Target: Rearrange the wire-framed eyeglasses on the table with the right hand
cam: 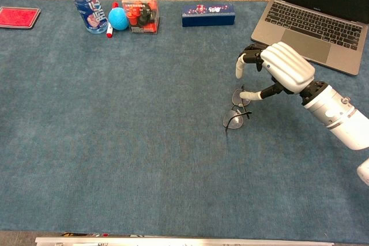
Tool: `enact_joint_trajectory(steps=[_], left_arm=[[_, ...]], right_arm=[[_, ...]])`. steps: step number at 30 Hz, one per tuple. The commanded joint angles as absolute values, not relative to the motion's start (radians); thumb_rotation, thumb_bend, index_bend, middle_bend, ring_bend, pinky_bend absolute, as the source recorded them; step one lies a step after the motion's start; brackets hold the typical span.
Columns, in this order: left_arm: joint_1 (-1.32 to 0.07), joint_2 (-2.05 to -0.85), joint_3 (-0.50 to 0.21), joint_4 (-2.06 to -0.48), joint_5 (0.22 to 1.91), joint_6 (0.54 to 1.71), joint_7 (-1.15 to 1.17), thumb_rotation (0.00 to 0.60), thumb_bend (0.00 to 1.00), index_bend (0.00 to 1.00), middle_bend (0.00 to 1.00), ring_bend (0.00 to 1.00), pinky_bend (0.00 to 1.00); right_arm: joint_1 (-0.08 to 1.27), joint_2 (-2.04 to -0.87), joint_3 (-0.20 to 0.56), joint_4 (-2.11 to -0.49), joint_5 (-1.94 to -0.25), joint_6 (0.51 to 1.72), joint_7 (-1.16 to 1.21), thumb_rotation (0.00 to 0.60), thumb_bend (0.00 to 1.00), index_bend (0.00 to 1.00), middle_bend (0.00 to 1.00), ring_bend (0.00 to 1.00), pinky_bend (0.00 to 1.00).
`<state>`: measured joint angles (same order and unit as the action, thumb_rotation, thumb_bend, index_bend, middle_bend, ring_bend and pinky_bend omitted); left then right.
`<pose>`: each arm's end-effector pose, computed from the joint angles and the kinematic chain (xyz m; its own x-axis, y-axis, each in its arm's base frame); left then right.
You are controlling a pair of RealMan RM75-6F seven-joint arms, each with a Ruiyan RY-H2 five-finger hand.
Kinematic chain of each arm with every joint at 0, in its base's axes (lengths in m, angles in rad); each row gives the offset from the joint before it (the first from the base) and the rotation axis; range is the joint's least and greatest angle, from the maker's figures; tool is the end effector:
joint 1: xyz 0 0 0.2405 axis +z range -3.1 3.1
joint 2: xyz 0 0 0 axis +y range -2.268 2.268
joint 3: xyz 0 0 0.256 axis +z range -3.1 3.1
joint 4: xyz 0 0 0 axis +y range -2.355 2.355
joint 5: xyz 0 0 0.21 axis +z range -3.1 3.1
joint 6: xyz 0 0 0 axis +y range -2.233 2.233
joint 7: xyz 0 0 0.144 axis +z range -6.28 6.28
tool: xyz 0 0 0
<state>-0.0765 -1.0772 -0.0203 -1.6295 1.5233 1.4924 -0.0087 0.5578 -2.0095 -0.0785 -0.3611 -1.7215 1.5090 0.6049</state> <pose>-0.3112 0.1721 0.1666 0.4126 0.0262 0.9105 0.9109 -0.0229 -0.4121 -0.2381 -0.3065 -0.0501 0.2578 -0.0733 0.9634 -0.7602 -0.6308 0.1554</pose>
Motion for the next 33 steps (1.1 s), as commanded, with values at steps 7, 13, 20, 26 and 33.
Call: enact_joint_trajectory(steps=[7, 13, 20, 26, 33], left_arm=[[-0.078, -1.078, -0.018, -1.631, 1.528, 1.49, -0.001, 0.6, 0.28, 0.51, 0.48, 0.31, 0.46], [-0.077, -1.076, -0.019, -1.631, 1.527, 1.492, -0.007, 0.6, 0.28, 0.51, 0.48, 0.31, 0.46], [-0.076, -1.076, -0.019, -1.632, 1.527, 1.493, -0.007, 0.6, 0.28, 0.51, 0.48, 0.31, 0.46], [-0.076, -1.076, -0.02, -1.631, 1.525, 1.493, -0.009, 0.6, 0.28, 0.51, 0.49, 0.31, 0.46], [-0.075, -1.074, -0.02, -1.632, 1.526, 1.494, -0.012, 0.6, 0.28, 0.51, 0.49, 0.31, 0.46]], right_arm=[[0.548, -2.033, -0.088, -0.333, -1.718, 1.481, 0.615, 0.6, 0.08, 0.55, 0.52, 0.34, 0.56], [0.547, -2.041, -0.09, -0.321, -1.717, 1.476, 0.622, 0.6, 0.08, 0.55, 0.52, 0.34, 0.56], [0.544, -2.049, -0.096, -0.313, -1.718, 1.468, 0.625, 0.6, 0.08, 0.55, 0.52, 0.34, 0.56], [0.543, -2.056, -0.1, -0.304, -1.718, 1.458, 0.624, 0.6, 0.08, 0.55, 0.52, 0.34, 0.56], [0.54, -2.058, -0.107, -0.295, -1.721, 1.449, 0.62, 0.6, 0.08, 0.55, 0.52, 0.34, 0.56]])
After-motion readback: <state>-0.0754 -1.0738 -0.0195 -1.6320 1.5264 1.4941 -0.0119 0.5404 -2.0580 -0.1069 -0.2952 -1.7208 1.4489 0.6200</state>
